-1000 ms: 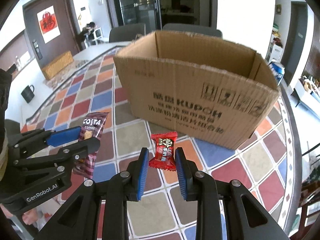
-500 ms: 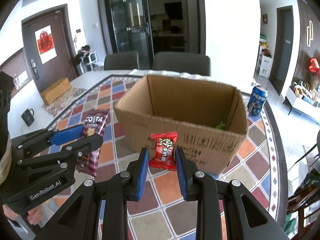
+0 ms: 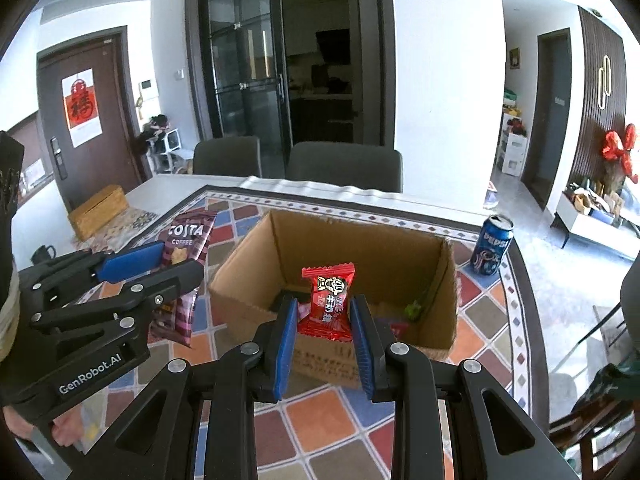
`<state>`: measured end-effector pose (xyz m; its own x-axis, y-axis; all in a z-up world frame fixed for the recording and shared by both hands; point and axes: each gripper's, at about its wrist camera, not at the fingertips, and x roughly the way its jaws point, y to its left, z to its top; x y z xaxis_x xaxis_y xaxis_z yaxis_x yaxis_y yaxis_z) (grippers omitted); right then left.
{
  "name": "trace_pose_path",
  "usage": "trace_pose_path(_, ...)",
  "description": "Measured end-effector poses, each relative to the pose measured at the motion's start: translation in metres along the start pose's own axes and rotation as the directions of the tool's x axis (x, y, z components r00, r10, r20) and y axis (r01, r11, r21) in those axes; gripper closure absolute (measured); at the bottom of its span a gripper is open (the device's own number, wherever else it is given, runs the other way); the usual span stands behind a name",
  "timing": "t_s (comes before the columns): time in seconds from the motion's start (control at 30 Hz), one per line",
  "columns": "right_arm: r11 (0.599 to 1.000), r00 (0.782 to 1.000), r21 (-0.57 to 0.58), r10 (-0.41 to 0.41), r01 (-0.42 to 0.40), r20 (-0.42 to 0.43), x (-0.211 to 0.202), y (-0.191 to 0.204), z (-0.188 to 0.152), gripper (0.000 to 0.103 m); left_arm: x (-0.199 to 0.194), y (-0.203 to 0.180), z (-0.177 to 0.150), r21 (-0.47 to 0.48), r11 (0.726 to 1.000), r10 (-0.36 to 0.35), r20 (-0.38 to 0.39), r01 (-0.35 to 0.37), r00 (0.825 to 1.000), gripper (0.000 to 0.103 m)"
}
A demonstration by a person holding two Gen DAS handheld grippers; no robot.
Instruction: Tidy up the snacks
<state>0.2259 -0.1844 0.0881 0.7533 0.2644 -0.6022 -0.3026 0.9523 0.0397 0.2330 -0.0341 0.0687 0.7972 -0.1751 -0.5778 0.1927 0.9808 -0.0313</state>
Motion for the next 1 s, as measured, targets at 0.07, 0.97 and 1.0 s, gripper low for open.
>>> trace_pose_path(0.07, 1.0, 1.0, 0.004, -0.005, 0.005, 0.0, 0.003, -0.003, 0.005, 0.075, 0.006, -0.001, 0.005, 0.007, 1.0, -0.004, -0.005, 0.004, 1.0, 0.066)
trace_pose_path(0.97, 0.991, 0.987, 0.051, -0.12, 0.125, -0.104, 0.052, -0.034, 0.021, 0.057, 0.072, 0.004, 0.018, 0.01, 1.0, -0.022, -0.162, 0.024, 0.986, 0.052)
trace_pose_path(1.0, 0.991, 0.988, 0.055, -0.115, 0.122, -0.106, 0.051, -0.034, 0.02, 0.057, 0.067, 0.004, 0.017, 0.009, 1.0, -0.02, -0.157, 0.022, 0.987, 0.052)
